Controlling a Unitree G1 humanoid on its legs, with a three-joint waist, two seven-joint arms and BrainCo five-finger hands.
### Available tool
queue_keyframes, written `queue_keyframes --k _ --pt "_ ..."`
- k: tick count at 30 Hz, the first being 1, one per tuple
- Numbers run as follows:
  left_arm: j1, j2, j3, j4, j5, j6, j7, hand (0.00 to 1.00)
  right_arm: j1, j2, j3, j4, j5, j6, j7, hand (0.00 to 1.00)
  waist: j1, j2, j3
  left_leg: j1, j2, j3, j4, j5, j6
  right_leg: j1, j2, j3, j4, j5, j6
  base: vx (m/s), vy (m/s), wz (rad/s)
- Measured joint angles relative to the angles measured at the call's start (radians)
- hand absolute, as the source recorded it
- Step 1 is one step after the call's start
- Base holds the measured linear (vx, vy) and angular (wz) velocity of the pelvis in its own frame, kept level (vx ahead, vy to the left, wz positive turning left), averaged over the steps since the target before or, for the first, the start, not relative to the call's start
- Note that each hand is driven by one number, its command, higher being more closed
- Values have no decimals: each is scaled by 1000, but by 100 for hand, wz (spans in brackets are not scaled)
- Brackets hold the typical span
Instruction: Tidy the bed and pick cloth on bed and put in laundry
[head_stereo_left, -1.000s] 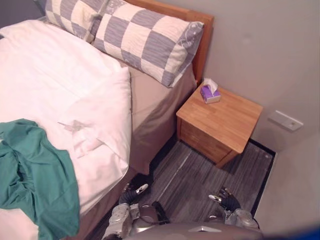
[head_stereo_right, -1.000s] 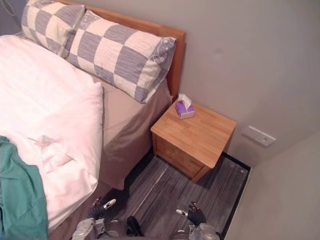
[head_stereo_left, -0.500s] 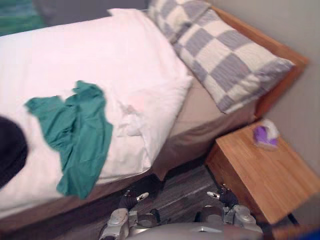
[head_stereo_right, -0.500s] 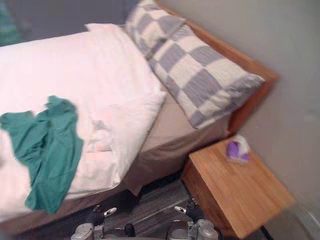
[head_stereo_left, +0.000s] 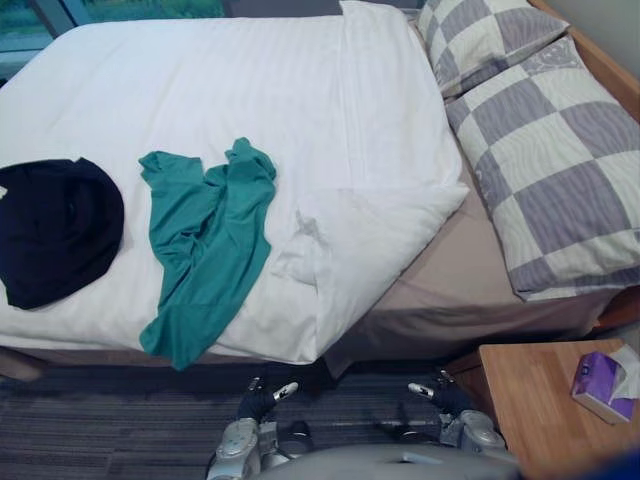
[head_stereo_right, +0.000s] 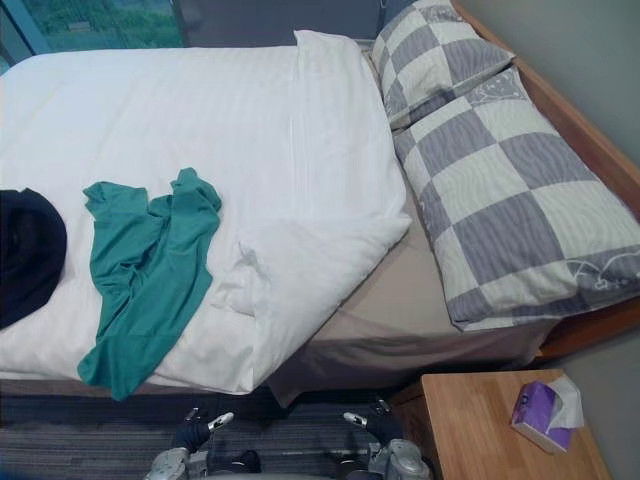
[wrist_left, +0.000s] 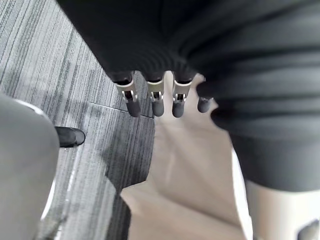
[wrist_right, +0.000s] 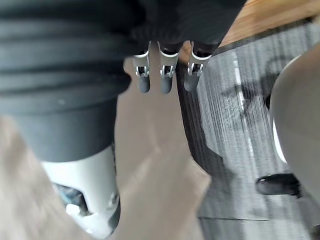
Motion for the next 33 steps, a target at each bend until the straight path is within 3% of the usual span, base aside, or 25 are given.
queue_keyframes --k 2,3,4,5,6,9,13,15,16,20,23,25,30,33 --pt "0 -5 13 0 2 8 0 0 24 4 -54 -9 65 -19 -51 0 -4 0 -2 13 17 38 29 0 0 -13 5 1 80 20 8 76 -55 2" --pt "-1 -12 28 1 4 13 0 0 36 6 -66 -19 86 -31 -64 0 -6 11 1 17 28 41 35 0 0 -40 9 4 115 3 14 46 -69 2" --pt "2 -19 48 6 5 22 1 0 65 9 -85 -42 108 -49 -79 0 -9 18 -6 15 38 49 40 0 0 -39 18 18 64 -57 14 18 -61 -10" --pt "7 -15 75 5 8 24 1 0 97 11 -100 -75 120 -75 -105 0 -7 -6 -21 12 26 85 43 -8 -12 -10 5 43 -140 1 21 0 -67 -9" --pt "5 -4 89 19 9 30 3 0 117 3 -134 -107 119 -106 -141 0 -12 -11 -20 18 32 105 40 -35 -42 1 3 47 -165 40 14 15 -98 -7" --pt "7 -33 107 42 13 43 6 0 184 -26 -247 -268 108 -168 -256 0 -25 25 -34 44 56 171 5 -38 -43 0 30 37 -151 40 14 3 -82 0" --pt "38 -27 107 18 14 41 4 0 203 -75 -312 -594 22 -177 -361 0 -46 30 -43 52 57 195 -26 -38 -43 -8 36 36 -144 39 14 -52 -17 3" --pt "54 -20 108 -2 14 39 -3 0 200 -98 -349 -750 -27 -173 -370 0 -44 27 -54 46 52 196 -49 -37 -43 -27 36 36 -140 36 13 -99 19 9" --pt "72 -3 109 -9 14 23 -14 0 190 -115 -364 -891 -79 -154 -367 0 -44 11 -68 29 46 195 -53 -35 -39 -47 31 37 -130 35 13 -98 20 8" --pt "102 36 107 -2 16 14 -19 0 148 -142 -341 -1070 -212 -104 -330 0 -48 -12 -86 15 31 191 -56 -27 -28 -62 19 44 -129 34 14 -81 11 0" --pt "125 51 103 5 26 20 -19 0 104 -229 -248 -1137 -322 -67 -285 0 -49 -17 -92 4 14 180 -58 -20 -17 -71 6 51 -129 34 14 -78 24 2" --pt "126 61 82 6 26 21 -17 0 65 -274 -181 -1152 -365 -49 -264 0 -50 -14 -94 -10 5 161 -58 -14 -7 -76 -2 44 -132 37 15 -85 28 24" --pt "125 59 26 24 46 32 -23 0 -124 -358 73 -1101 -480 24 -205 0 -39 25 -100 -38 -15 123 -59 2 15 -77 -16 13 -157 61 25 -39 16 20" --pt "122 64 19 25 54 44 -35 0 -238 -361 156 -1038 -518 75 -173 0 -34 23 -96 -45 -20 95 -59 12 19 -69 -20 -13 -165 68 26 -25 -4 31"
